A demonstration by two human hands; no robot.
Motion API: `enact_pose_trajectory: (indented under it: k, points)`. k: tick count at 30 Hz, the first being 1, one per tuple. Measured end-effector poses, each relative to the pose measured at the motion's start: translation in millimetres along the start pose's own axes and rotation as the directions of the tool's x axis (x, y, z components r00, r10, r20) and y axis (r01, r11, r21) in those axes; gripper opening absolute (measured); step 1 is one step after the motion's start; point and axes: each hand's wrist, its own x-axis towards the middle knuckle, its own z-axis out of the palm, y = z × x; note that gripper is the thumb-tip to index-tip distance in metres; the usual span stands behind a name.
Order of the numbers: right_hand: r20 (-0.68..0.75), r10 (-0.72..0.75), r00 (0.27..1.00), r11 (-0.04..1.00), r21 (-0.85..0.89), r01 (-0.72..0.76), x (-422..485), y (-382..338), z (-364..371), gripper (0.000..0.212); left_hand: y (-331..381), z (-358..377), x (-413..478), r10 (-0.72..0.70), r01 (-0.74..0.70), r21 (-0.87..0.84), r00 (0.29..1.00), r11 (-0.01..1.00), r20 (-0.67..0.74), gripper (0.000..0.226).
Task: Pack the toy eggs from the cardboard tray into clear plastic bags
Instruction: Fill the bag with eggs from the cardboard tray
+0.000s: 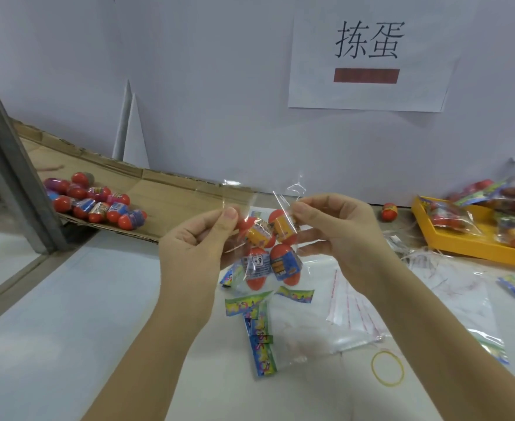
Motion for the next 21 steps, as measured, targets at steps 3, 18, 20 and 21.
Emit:
enact_pose_trajectory:
  k: [3,18,20,21]
  points:
    - [-0.002,0.002,1.000,1.000,-0.005,-0.002,0.2,-0.6,-0.8,0.005,2.9,-1.0,1.4,-0.033,0.035,-0.039,0.998,0.999,0.047,0.013]
    - [0.139,-0.185,0.973,0.975,0.147,0.165,-0.7,-10.6,-11.4,0.013,11.1,-2.2,2.8,-0.086,0.112,-0.153,0.982,0.982,0.167,0.021]
    - [0.141,-0.195,0.971,0.974,0.147,0.174,-0.3,-10.7,-12.5,0.013,9.9,-0.7,2.9,-0.104,0.133,-0.125,0.971,0.983,0.214,0.024]
    - [0.149,-0.195,0.969,0.975,0.141,0.174,0.0,-11.0,-13.4,0.014,9.3,-0.5,2.8,-0.100,0.130,-0.119,0.968,0.984,0.231,0.026]
